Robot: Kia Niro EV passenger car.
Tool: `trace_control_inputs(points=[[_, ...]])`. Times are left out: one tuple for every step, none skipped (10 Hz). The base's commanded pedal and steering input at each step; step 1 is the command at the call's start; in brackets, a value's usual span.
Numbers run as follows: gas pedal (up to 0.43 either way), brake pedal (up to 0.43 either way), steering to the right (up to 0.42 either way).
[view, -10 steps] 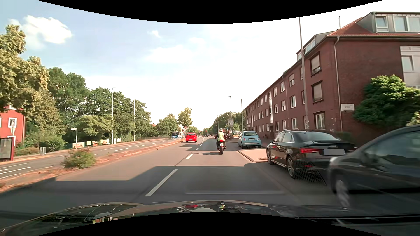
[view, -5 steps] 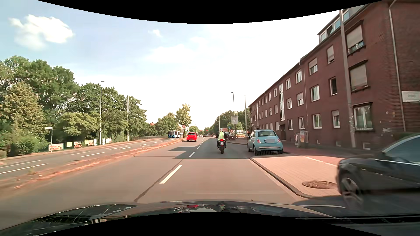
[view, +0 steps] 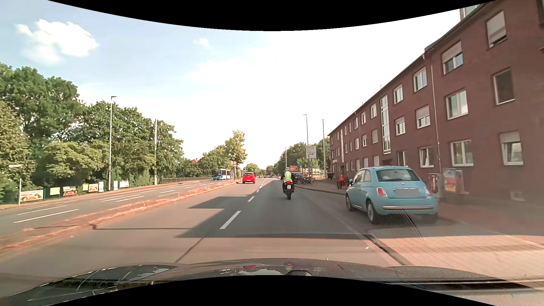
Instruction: Follow the waypoints while adhering to traffic rules and regulations
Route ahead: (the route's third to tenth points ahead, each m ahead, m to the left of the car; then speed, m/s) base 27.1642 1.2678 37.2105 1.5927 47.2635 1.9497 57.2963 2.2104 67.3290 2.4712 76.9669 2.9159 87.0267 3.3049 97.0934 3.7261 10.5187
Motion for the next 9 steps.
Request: trace_control_inputs(points=[[0.169,0.0,-0.008],[0.169,0.0,-0.008],[0.169,0.0,-0.008],[0.157,0.0,-0.009],[0.15,0.0,-0.008],[0.15,0.0,-0.008],[0.15,0.0,-0.009],[0.15,0.0,-0.009],[0.15,0.0,-0.008]])
